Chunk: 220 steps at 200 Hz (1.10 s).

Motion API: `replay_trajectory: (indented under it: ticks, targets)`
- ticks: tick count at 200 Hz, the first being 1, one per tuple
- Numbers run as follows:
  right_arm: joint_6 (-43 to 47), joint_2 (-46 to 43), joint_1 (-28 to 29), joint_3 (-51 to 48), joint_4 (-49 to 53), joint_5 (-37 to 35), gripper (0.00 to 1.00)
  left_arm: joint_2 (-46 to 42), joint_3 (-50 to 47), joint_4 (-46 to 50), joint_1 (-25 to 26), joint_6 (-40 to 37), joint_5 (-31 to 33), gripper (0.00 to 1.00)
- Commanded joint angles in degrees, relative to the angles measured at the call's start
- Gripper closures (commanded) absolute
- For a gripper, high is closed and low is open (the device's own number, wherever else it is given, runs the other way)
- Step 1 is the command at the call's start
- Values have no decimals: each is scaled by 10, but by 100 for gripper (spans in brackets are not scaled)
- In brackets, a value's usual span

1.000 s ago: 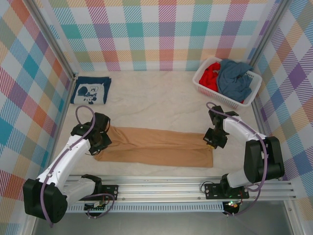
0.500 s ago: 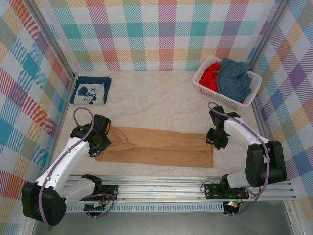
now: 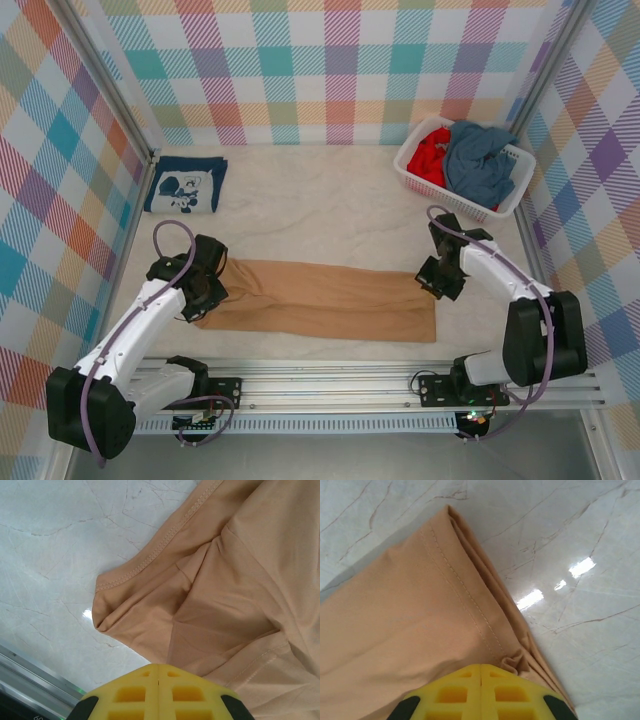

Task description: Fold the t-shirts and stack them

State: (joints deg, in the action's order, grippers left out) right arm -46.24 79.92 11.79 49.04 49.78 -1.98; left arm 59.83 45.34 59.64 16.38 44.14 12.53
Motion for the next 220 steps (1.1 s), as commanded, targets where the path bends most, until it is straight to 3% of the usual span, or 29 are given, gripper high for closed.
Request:
replay_trajectory:
  ticks: [1,47,95,139,148,173,189,205,220]
  targets:
    - [-19,21,3,-23,0,11,100,0,3,1,7,1,2,99]
    - [-20,-11,4,-49,16,4,100,0,4,2,7,2,4,99]
    - [-26,13,4,-70,17,21,98,9,-3,-3,7,8,5,99]
    - [-27,35,3,-55,24,16,88,24,-6,-16,7,7,5,98]
    - [-25,28,4,-45,32,8,88,26,-3,-15,7,8,6,95]
    - [-19,-15,4,-8,55,-16,84,29,43,12,6,5,20,63]
    - [-8,-37,4,19,61,-24,80,28,97,19,3,-4,38,48]
    - [14,-42,4,37,36,-14,77,51,138,-7,-30,-40,28,46]
    - [41,-21,3,48,0,9,76,101,150,-75,-76,-76,-21,50]
